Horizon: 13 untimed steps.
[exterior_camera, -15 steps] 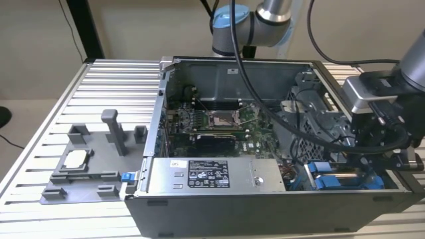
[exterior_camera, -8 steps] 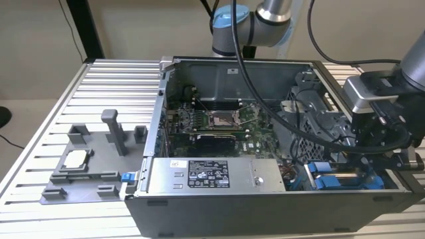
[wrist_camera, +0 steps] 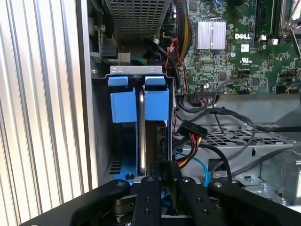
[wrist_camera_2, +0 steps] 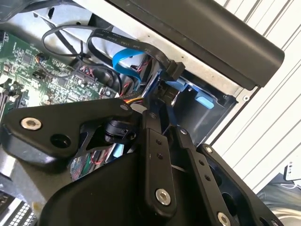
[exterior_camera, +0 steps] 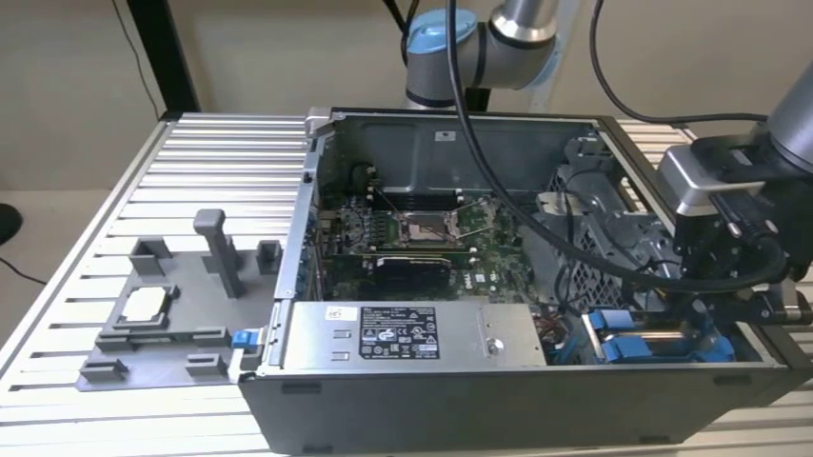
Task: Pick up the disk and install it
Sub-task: 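Insert the first disk wire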
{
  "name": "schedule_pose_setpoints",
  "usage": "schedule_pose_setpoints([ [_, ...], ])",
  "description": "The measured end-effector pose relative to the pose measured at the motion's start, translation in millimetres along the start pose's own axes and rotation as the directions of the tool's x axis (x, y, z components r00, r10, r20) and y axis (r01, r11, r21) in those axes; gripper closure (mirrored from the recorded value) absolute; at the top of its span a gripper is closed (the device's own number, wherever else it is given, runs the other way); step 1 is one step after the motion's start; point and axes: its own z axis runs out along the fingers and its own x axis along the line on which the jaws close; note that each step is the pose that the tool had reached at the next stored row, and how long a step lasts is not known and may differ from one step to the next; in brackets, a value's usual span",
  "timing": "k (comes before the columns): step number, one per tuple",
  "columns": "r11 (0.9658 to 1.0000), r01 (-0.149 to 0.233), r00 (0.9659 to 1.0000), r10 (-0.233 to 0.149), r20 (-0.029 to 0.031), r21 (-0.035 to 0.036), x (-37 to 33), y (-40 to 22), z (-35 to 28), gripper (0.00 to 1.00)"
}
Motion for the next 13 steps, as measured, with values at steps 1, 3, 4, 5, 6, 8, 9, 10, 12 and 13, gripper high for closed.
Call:
schedule_pose_setpoints([
  [1, 1.0000, 0.000, 1.0000, 0.000, 0.0002, -0.0001, -0.1, 0.0, 0.4, 1.00],
  [3, 1.0000, 0.000, 1.0000, 0.000, 0.0002, -0.0006, -0.5, 0.0, 1.1, 1.00],
  [4, 1.0000, 0.000, 1.0000, 0.000, 0.0001, -0.0012, -0.6, 0.0, 1.4, 1.00],
  [5, 1.0000, 0.000, 1.0000, 0.000, -0.0001, -0.0015, -0.7, 0.0, 1.5, 1.00],
  [6, 1.0000, 0.000, 1.0000, 0.000, 0.0000, -0.0018, -0.8, 0.0, 1.8, 1.00],
  [8, 1.0000, 0.000, 1.0000, 0.000, -0.0002, -0.0018, -0.8, 0.0, 1.8, 1.00],
  [9, 1.0000, 0.000, 1.0000, 0.000, -0.0002, -0.0019, -0.8, 0.0, 1.8, 1.00],
  [10, 1.0000, 0.000, 1.0000, 0.000, 0.0000, -0.0019, -0.8, 0.0, 1.9, 1.00],
  [12, 1.0000, -0.001, 1.0000, 0.001, -0.0001, -0.0018, -0.8, -0.1, 1.9, 1.00],
  [13, 1.0000, -0.003, 1.0000, 0.003, -0.0003, -0.0017, -0.8, -0.2, 1.9, 1.00],
])
